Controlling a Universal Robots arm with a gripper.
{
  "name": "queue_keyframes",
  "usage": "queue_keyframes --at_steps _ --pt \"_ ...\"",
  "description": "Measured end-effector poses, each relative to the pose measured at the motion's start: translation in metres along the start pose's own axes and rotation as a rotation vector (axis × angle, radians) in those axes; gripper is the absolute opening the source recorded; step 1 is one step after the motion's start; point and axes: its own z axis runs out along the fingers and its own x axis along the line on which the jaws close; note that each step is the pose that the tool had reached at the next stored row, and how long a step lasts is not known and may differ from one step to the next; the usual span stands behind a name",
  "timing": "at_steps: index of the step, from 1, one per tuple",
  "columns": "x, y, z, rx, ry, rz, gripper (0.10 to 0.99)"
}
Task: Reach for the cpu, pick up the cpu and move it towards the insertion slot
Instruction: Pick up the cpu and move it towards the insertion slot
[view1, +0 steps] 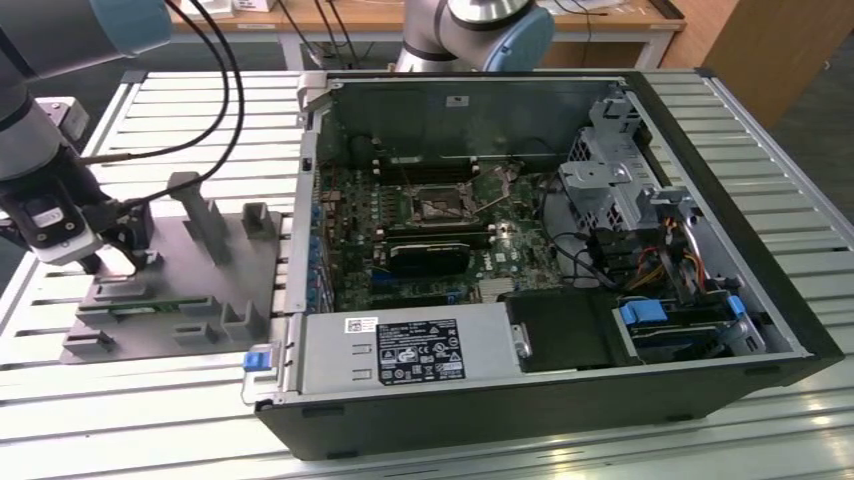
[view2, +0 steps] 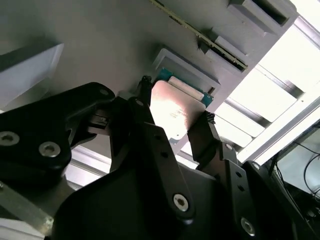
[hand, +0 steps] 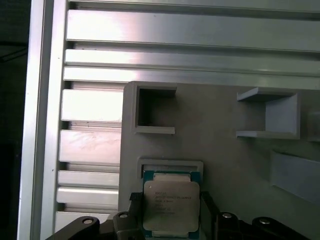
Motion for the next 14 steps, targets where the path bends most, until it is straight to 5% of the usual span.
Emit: queue_keyframes --at_steps 14 --pt "0.0 0.0003 -0.0097 0.001 0.0 0.0 0.541"
